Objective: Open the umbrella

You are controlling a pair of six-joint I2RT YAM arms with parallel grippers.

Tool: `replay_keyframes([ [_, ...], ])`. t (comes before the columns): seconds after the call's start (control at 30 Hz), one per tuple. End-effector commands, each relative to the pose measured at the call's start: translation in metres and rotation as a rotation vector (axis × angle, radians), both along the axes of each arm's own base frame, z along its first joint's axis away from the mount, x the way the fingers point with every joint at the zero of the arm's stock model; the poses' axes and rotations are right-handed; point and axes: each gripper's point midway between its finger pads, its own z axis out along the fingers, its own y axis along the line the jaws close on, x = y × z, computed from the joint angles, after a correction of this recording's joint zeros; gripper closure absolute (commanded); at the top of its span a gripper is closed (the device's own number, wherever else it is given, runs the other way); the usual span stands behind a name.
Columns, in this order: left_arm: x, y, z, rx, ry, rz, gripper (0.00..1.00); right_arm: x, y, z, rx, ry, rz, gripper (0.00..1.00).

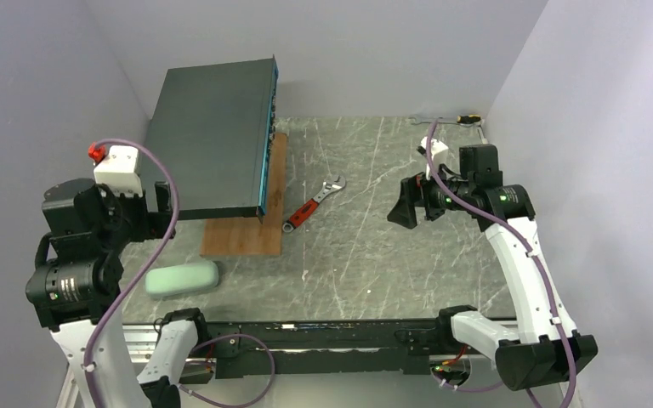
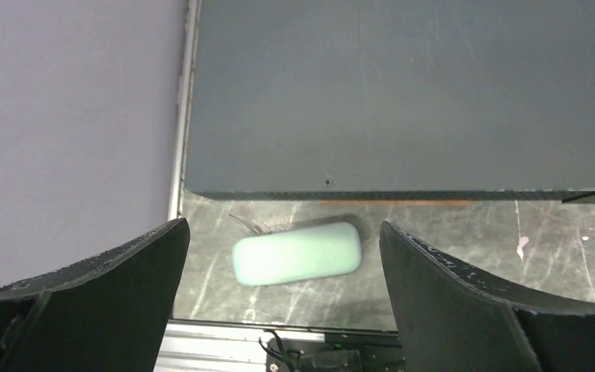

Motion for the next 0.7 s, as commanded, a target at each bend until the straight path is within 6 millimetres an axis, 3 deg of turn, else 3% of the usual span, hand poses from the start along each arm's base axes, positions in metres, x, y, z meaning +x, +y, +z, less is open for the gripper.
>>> replay_keyframes([
  [0.0,-0.028,-0.009,-0.020,-0.104,0.015,0.060,0.02,0.003,0.027,0.016,0.088,-0.079,0.052,0.00],
  [0.17,-0.054,-0.020,-0.042,-0.123,0.040,0.031,0.02,0.011,0.062,0.022,0.158,-0.077,0.109,0.00],
  [0.27,-0.061,-0.017,-0.045,-0.118,0.020,0.059,0.02,0.018,0.088,0.024,0.146,-0.096,0.178,0.01],
  [0.43,-0.043,-0.007,-0.056,-0.127,0.108,0.112,0.01,0.022,0.141,0.033,0.135,-0.140,0.323,0.04],
  [0.67,-0.023,-0.015,-0.077,-0.224,0.180,0.113,0.03,0.020,0.204,0.043,0.143,-0.203,0.478,0.10],
])
